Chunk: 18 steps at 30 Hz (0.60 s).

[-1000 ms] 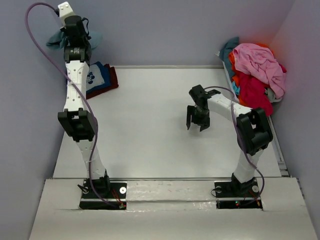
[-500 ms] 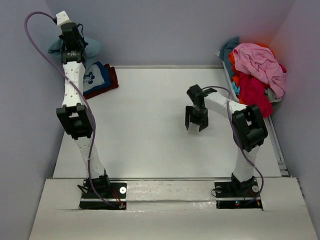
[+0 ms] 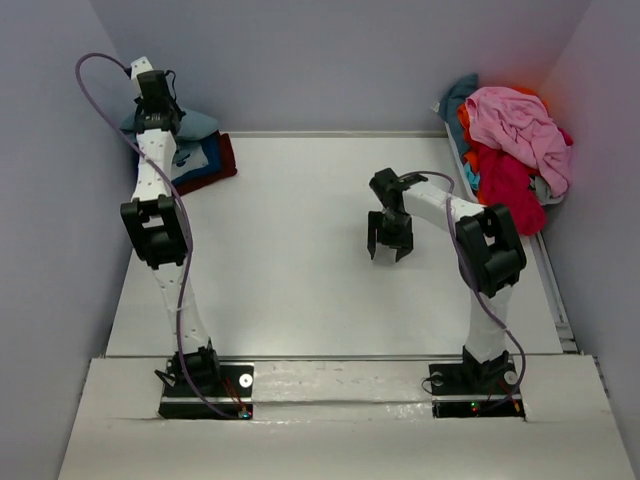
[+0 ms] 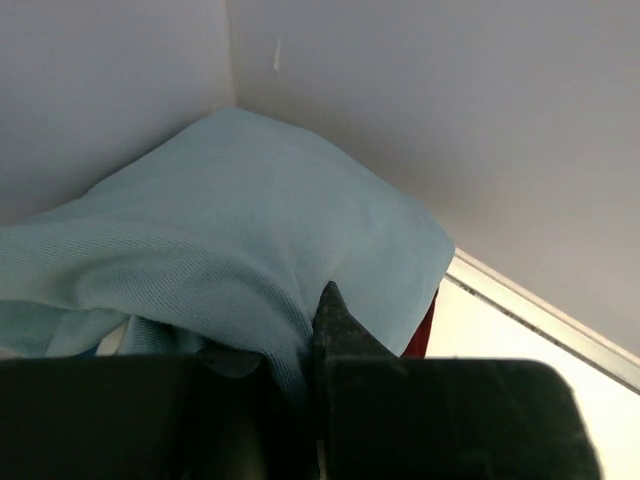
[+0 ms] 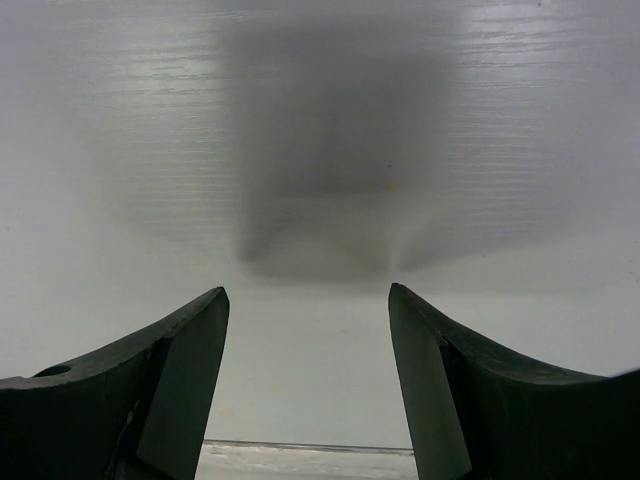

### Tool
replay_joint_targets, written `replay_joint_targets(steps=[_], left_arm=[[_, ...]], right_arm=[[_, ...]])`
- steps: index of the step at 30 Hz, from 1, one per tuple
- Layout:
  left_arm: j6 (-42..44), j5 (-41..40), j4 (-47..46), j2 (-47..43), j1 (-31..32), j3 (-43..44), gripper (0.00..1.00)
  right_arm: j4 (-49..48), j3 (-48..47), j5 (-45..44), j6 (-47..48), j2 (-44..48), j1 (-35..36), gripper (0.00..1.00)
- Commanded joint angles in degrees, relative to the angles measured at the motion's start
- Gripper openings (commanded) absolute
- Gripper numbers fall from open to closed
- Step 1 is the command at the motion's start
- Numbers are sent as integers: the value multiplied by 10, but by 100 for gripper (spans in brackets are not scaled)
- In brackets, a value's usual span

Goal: Fold and stack the t-shirts
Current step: Put the neatly folded tshirt into the corner of the board with the left arm

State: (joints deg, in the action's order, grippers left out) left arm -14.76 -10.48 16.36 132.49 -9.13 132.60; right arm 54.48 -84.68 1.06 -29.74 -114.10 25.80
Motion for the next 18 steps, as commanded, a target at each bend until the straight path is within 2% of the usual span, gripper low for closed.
replay_joint_targets(steps=[1,4,8,12,18], left_arm=[[12,-12,-60,-84,-15,37,5],[10,-2,-58,-102,-22,31,5],[10,-9,-63,-129,-22,-31,5],[11,-17,-67,-141,-22,-59,5],[8,-25,-63,-141,-27,-42,5]], right_arm=[[13,-31,0,8,-5,5,71],[14,-33,2,9,-3,10,71],[9,-21,2,7,5,10,71],[2,2,3,6,14,10,71],[-4,15,-2,5,28,10,71]])
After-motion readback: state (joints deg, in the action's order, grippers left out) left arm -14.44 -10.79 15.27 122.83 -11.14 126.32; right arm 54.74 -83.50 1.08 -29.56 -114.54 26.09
